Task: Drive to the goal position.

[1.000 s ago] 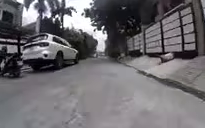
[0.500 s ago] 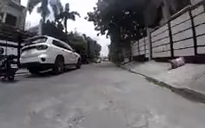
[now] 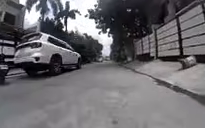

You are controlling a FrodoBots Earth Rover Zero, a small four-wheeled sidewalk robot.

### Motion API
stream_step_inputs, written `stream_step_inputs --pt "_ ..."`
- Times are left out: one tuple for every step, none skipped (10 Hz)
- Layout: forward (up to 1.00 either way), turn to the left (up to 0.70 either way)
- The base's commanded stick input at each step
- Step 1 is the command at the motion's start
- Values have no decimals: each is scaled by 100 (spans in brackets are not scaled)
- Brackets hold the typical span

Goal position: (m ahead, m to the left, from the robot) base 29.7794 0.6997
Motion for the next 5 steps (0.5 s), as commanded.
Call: stream_step_inputs --pt "100 0" --pt "100 0" --pt "100 0" --pt "100 0" --pt "100 -3"
